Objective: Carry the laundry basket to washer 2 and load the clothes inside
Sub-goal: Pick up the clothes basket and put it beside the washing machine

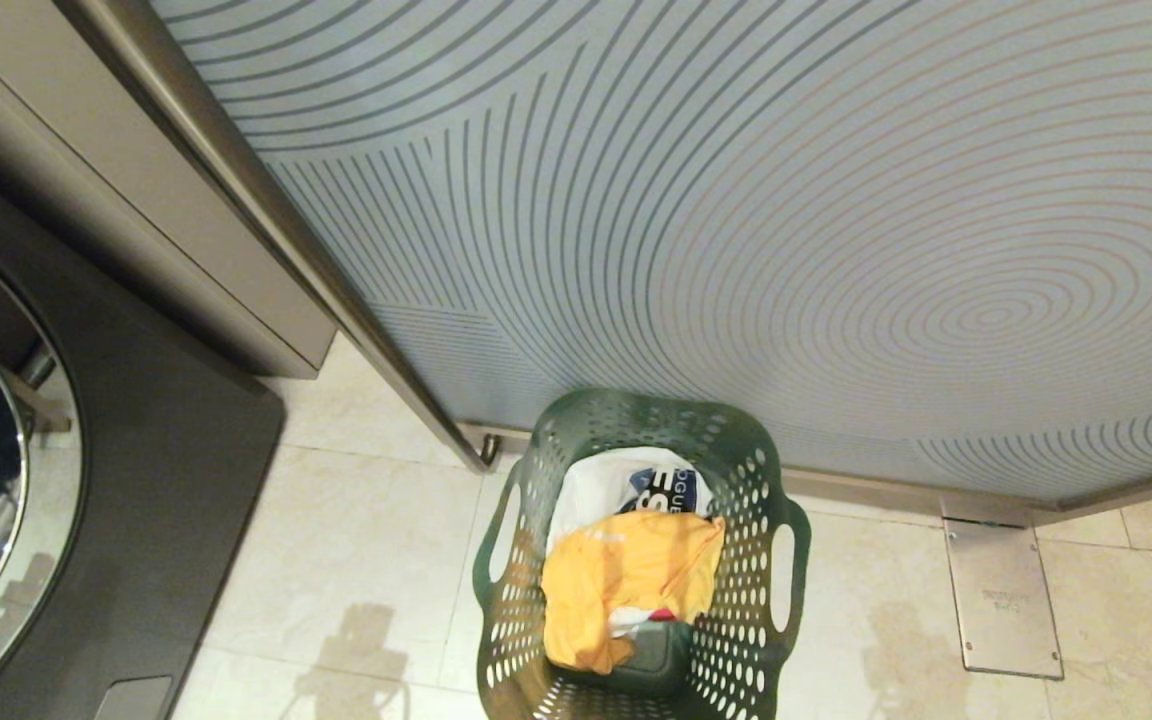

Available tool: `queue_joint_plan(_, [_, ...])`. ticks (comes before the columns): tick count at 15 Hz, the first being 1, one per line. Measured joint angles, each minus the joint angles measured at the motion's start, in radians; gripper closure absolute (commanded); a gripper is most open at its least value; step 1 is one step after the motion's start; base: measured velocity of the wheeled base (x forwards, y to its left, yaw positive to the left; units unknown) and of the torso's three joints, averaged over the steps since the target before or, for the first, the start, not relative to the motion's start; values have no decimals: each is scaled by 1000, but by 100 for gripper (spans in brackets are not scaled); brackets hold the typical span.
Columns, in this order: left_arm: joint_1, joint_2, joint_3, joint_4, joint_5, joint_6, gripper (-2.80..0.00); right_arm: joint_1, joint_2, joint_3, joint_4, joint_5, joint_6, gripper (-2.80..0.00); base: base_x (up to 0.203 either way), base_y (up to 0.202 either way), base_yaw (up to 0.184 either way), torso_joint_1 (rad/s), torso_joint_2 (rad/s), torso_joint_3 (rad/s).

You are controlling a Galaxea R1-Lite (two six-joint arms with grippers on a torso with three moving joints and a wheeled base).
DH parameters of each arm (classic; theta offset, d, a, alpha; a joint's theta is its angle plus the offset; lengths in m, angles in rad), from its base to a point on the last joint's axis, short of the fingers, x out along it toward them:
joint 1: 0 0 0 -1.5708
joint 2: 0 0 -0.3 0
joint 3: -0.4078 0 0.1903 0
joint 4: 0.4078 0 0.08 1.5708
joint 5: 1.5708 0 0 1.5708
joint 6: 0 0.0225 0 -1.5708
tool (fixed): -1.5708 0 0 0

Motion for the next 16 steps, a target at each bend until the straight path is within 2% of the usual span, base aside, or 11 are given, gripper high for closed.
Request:
queue_joint_plan(2, [0, 0, 0, -1, 3, -14, 0, 0, 0, 0, 0, -5, 16, 0, 0, 0, 0, 0, 0, 0])
queue_joint_plan(3, [-1, 0, 0, 0, 13, -41, 0, 0, 0, 0, 0, -8, 22, 0, 0, 0, 0, 0, 0, 0])
queue_joint_plan(4, [-1, 0, 0, 5, 33, -85, 0, 0, 0, 0, 0, -12, 36, 0, 0, 0, 0, 0, 0, 0])
queue_joint_plan(6, [-1, 0, -4, 5, 62, -198, 0, 0, 0, -5, 9, -39, 121, 0, 0, 0, 0, 0, 0, 0])
queue_joint_plan(7, [0, 0, -12, 3, 68, -210, 0, -1, 1, -21, 30, -47, 140, 0, 0, 0, 0, 0, 0, 0])
queue_joint_plan(10, [-1, 46, -182, 66, 72, -206, 0, -1, 76, -216, 106, -69, 152, 0, 0, 0, 0, 0, 0, 0])
queue_joint_plan(13, [-2, 241, -381, 170, 62, -204, 0, 0, 324, -412, 167, -71, 182, 0, 0, 0, 0, 0, 0, 0])
queue_joint_plan(14, [-3, 336, -418, 188, 55, -203, 0, 1, 440, -461, 175, -60, 199, -280, 0, 0, 0, 0, 0, 0])
queue_joint_plan(15, [-3, 430, -438, 196, 48, -203, -280, 3, 556, -500, 178, -42, 221, -280, 0, 0, 0, 0, 0, 0])
queue_joint_plan(16, [-4, 540, -448, 196, 37, -204, -280, 5, 692, -539, 177, -15, 249, -280, 0, 0, 0, 0, 0, 0])
